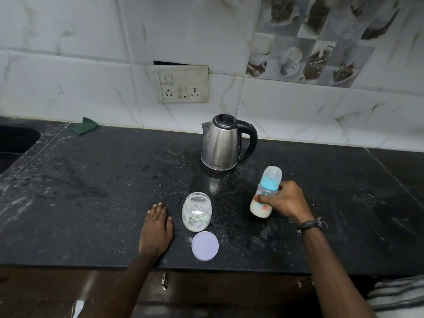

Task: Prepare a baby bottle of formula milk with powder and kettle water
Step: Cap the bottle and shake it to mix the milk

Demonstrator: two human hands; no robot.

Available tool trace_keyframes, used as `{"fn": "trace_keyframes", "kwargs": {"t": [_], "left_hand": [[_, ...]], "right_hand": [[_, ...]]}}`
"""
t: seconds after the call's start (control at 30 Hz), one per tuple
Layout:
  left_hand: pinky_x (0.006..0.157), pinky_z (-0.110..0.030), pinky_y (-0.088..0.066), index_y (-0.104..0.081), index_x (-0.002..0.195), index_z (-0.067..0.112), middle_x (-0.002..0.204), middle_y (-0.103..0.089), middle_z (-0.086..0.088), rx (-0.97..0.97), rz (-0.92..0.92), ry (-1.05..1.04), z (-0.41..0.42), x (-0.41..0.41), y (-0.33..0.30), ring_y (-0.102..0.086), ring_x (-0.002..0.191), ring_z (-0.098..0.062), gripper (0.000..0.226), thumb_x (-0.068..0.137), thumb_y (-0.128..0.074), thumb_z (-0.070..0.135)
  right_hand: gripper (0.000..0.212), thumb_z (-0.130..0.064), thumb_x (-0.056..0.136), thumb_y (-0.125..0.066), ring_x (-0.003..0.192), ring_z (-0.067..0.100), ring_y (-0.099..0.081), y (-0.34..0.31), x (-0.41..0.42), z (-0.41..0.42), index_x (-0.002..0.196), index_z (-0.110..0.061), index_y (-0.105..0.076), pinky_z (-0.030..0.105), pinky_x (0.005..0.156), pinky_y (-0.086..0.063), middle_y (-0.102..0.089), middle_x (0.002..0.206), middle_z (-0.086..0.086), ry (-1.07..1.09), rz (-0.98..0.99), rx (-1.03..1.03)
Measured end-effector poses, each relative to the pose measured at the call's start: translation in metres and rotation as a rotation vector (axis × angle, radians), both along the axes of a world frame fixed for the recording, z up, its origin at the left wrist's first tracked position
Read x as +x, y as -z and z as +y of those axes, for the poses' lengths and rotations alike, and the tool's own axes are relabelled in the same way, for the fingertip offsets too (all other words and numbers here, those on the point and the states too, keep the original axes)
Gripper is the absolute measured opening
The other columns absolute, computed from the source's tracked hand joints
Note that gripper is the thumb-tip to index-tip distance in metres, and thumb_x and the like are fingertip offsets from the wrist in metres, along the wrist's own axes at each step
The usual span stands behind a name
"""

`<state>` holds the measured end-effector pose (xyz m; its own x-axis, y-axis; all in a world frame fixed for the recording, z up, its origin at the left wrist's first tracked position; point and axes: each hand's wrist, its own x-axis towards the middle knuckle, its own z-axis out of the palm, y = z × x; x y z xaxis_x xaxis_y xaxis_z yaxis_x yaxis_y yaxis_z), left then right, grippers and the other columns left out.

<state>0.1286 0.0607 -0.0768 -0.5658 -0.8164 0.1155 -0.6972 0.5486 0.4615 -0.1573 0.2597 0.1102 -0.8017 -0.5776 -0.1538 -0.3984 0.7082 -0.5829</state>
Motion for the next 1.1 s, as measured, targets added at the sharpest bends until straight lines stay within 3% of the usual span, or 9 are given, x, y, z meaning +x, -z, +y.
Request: {"fn": "trace_keyframes", "kwargs": {"t": [0.1, 0.2, 0.33, 0.5, 0.6, 0.7, 0.83, 0.97, 1.1], "left_hand": [[0.115, -0.049, -0.035, -0.061, 0.127, -0.006, 0.140, -0.054, -0.025, 0.007, 0.000, -0.005, 0.0010, 0.0003, 0.0000, -0.049, 0.133, -0.040, 0.064, 0.095, -0.028, 0.038], [0.114, -0.050, -0.036, -0.062, 0.126, -0.006, 0.139, -0.055, -0.026, 0.000, 0.006, -0.003, -0.0001, 0.0002, -0.0006, -0.050, 0.132, -0.041, 0.063, 0.095, -0.028, 0.037], [0.114, -0.051, -0.037, -0.062, 0.126, -0.006, 0.140, -0.055, -0.026, 0.007, -0.004, -0.002, 0.0000, 0.0005, -0.0001, -0.049, 0.132, -0.040, 0.063, 0.095, -0.028, 0.037], [0.115, -0.051, -0.036, -0.061, 0.127, -0.006, 0.140, -0.054, -0.025, 0.003, -0.011, 0.000, -0.0001, 0.0003, -0.0001, -0.048, 0.134, -0.040, 0.064, 0.095, -0.027, 0.038], [0.115, -0.050, -0.036, -0.062, 0.126, -0.006, 0.140, -0.054, -0.026, -0.005, -0.002, -0.004, -0.0006, 0.0008, 0.0002, -0.049, 0.133, -0.040, 0.063, 0.095, -0.027, 0.037], [0.114, -0.050, -0.036, -0.062, 0.125, -0.007, 0.139, -0.055, -0.027, 0.000, -0.003, 0.002, 0.0002, 0.0001, -0.0005, -0.051, 0.131, -0.042, 0.063, 0.095, -0.028, 0.036], [0.113, -0.051, -0.038, -0.062, 0.125, -0.007, 0.138, -0.056, -0.027, 0.001, 0.004, -0.003, 0.0000, -0.0001, -0.0008, -0.051, 0.130, -0.042, 0.063, 0.095, -0.029, 0.036], [0.113, -0.051, -0.038, -0.063, 0.124, -0.007, 0.137, -0.057, -0.027, -0.001, 0.001, 0.000, 0.0008, -0.0003, -0.0008, -0.052, 0.129, -0.042, 0.062, 0.094, -0.030, 0.036], [0.113, -0.051, -0.038, -0.063, 0.124, -0.007, 0.137, -0.057, -0.027, -0.002, 0.006, -0.001, -0.0001, -0.0006, -0.0010, -0.052, 0.130, -0.042, 0.061, 0.094, -0.030, 0.036]], "right_hand": [[0.060, -0.051, 0.053, -0.089, 0.087, 0.022, -0.067, -0.0040, 0.0019, -0.0003, 0.095, -0.016, -0.066, 0.033, 0.069, -0.051, -0.066, 0.092, 0.000, 0.013, 0.073, 0.097], [0.051, -0.046, 0.054, -0.091, 0.085, 0.017, -0.069, -0.0002, 0.0021, -0.0013, 0.092, -0.018, -0.071, 0.034, 0.072, -0.055, -0.072, 0.092, -0.001, 0.006, 0.007, 0.020], [0.063, -0.052, 0.050, -0.090, 0.088, 0.022, -0.067, -0.0007, 0.0025, -0.0009, 0.096, -0.015, -0.065, 0.034, 0.069, -0.053, -0.066, 0.093, -0.001, 0.006, 0.051, 0.108], [0.051, -0.049, 0.053, -0.089, 0.091, 0.025, -0.069, 0.0031, 0.0025, -0.0033, 0.091, -0.019, -0.072, 0.042, 0.079, -0.057, -0.075, 0.097, 0.006, 0.041, 0.063, -0.041], [0.060, -0.057, 0.043, -0.087, 0.086, 0.020, -0.070, 0.0004, 0.0045, -0.0071, 0.088, -0.019, -0.072, 0.041, 0.078, -0.058, -0.074, 0.092, 0.001, -0.002, -0.017, 0.017], [0.067, -0.056, 0.050, -0.088, 0.091, 0.026, -0.068, 0.0000, 0.0048, -0.0074, 0.100, -0.016, -0.066, 0.037, 0.075, -0.055, -0.069, 0.098, 0.003, 0.047, 0.071, 0.127], [0.054, -0.051, 0.050, -0.090, 0.084, 0.018, -0.070, 0.0012, 0.0014, -0.0071, 0.089, -0.019, -0.072, 0.040, 0.077, -0.058, -0.074, 0.090, -0.001, -0.023, -0.038, 0.050], [0.068, -0.058, 0.047, -0.086, 0.090, 0.024, -0.069, -0.0017, 0.0018, -0.0049, 0.101, -0.019, -0.069, 0.039, 0.076, -0.056, -0.072, 0.098, 0.002, 0.011, 0.075, 0.087], [0.063, -0.059, 0.044, -0.085, 0.081, 0.019, -0.069, -0.0020, 0.0022, -0.0038, 0.090, -0.019, -0.071, 0.040, 0.074, -0.058, -0.072, 0.088, -0.001, -0.018, 0.030, 0.087]]}}
